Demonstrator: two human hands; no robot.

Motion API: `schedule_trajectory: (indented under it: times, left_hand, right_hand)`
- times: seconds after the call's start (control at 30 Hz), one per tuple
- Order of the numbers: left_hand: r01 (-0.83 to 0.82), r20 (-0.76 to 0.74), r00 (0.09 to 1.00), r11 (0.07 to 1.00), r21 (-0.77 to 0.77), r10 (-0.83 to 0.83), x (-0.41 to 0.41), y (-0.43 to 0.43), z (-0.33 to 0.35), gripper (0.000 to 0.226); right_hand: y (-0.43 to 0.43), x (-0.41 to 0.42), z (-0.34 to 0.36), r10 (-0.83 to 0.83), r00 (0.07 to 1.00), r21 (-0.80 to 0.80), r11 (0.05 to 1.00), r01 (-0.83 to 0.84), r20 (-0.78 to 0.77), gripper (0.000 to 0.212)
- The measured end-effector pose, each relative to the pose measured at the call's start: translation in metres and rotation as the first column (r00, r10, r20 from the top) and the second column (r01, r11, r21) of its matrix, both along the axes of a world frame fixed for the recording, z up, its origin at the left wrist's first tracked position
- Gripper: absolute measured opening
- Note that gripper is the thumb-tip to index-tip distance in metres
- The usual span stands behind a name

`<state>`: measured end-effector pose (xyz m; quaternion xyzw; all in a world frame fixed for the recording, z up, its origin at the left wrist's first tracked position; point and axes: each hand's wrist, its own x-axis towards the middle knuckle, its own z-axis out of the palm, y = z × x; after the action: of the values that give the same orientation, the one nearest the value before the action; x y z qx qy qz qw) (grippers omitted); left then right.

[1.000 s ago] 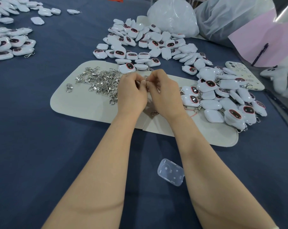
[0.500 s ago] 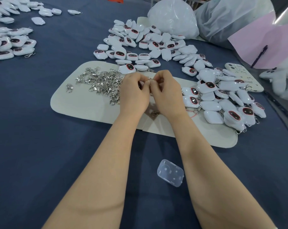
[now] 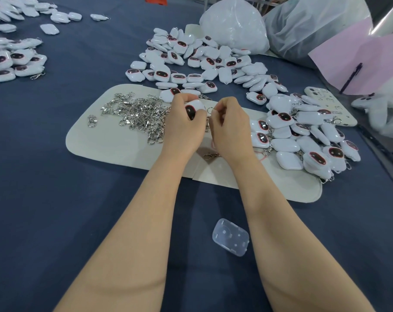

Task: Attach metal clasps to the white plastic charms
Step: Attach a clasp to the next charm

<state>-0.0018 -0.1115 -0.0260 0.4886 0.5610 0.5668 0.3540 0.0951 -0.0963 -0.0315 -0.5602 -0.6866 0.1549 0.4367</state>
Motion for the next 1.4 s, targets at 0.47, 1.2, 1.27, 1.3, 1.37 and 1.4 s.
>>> schedule_trajectory:
  times: [0.47, 1.2, 1.27, 1.3, 1.37, 1.4]
  left_hand:
    - [0.066, 0.124, 0.990, 0.998, -0.020, -0.063, -0.0037, 0.0022, -0.0022, 0.024]
    - [0.109, 0.167, 0.981, 0.992, -0.060, -0.097, -0.0097, 0.0011, -0.0006, 0.020]
    - [0.114, 0.187, 0.977, 0.991, -0.070, -0.099, -0.0092, 0.0011, -0.0010, 0.021]
    - [0.114, 0.195, 0.976, 0.991, -0.071, -0.098, -0.0089, 0.0011, -0.0010, 0.021]
    - [0.110, 0.197, 0.976, 0.991, -0.076, -0.093, -0.0087, 0.0011, -0.0006, 0.021]
    - [0.110, 0.193, 0.977, 0.991, -0.078, -0.093, -0.0089, 0.0010, -0.0002, 0.021]
  right_hand:
    - [-0.0014, -0.0026, -0.0010, 0.018, 1.000, -0.009, 1.000, -0.018, -0.007, 0.004]
    - [-0.0025, 0.0001, 0.0000, 0.064, 0.995, -0.053, 0.996, -0.068, -0.075, 0.005]
    - [-0.0020, -0.0002, -0.0004, 0.062, 0.993, -0.065, 0.996, -0.069, -0.096, 0.006]
    - [-0.0016, -0.0003, -0.0005, 0.060, 0.994, -0.068, 0.995, -0.067, -0.095, 0.007]
    - [-0.0016, -0.0008, -0.0004, 0.062, 0.994, -0.075, 0.995, -0.069, -0.094, 0.008]
    - [-0.0019, -0.0011, -0.0004, 0.063, 0.993, -0.078, 0.994, -0.071, -0.100, 0.008]
